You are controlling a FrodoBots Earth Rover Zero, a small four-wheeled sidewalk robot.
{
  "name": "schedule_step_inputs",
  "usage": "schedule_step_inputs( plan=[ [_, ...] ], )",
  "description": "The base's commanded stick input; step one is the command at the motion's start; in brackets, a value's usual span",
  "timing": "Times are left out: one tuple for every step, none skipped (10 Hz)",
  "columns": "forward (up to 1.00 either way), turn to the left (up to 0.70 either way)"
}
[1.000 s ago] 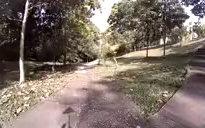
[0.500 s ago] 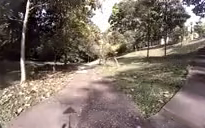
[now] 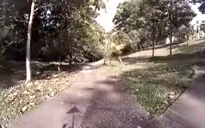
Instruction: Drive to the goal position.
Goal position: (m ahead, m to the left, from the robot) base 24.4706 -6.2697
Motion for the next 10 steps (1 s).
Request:
schedule_step_inputs(
  plan=[
    [0.0,0.09],
    [0.0,0.34],
    [0.22,0.39],
    [0.61,0.29],
    [0.7,0.27],
    [0.7,0.27],
    [0.7,0.27],
    [0.7,0.27],
    [0.7,0.11],
    [0.7,0.0]
  ],
)
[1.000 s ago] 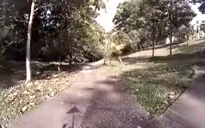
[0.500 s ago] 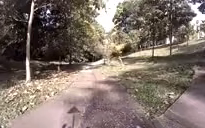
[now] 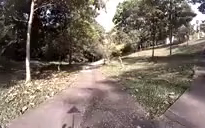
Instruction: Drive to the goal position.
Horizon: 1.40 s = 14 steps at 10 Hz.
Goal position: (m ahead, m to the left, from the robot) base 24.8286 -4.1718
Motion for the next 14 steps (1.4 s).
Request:
schedule_step_inputs(
  plan=[
    [0.7,0.0],
    [0.7,0.0],
    [0.7,0.0],
    [0.7,0.0],
    [0.7,0.0],
    [0.7,0.0],
    [0.7,0.0],
    [0.7,0.0],
    [0.7,0.0],
    [0.7,0.0],
    [0.7,0.0],
    [0.7,0.19],
    [0.7,0.27],
    [0.7,0.27]
  ],
)
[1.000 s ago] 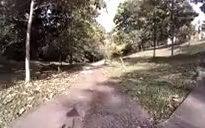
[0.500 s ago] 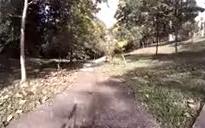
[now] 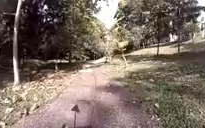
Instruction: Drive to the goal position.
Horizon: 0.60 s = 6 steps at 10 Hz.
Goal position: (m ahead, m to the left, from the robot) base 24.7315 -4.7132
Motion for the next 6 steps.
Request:
schedule_step_inputs(
  plan=[
    [0.7,0.0],
    [0.7,0.0],
    [0.7,0.0],
    [0.7,0.0],
    [0.7,0.0],
    [0.7,0.0]
  ],
)
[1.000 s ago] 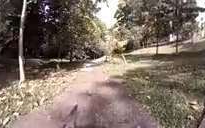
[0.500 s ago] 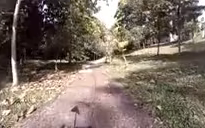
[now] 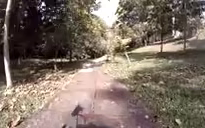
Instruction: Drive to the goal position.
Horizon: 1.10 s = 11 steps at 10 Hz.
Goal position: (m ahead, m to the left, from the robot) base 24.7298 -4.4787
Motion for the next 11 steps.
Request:
schedule_step_inputs(
  plan=[
    [0.7,0.0],
    [0.7,0.0],
    [0.7,0.0],
    [0.7,0.0],
    [0.7,0.0],
    [0.7,0.0],
    [0.7,0.0],
    [0.7,0.16],
    [0.7,0.27],
    [0.7,0.27],
    [0.7,0.18]
  ],
)
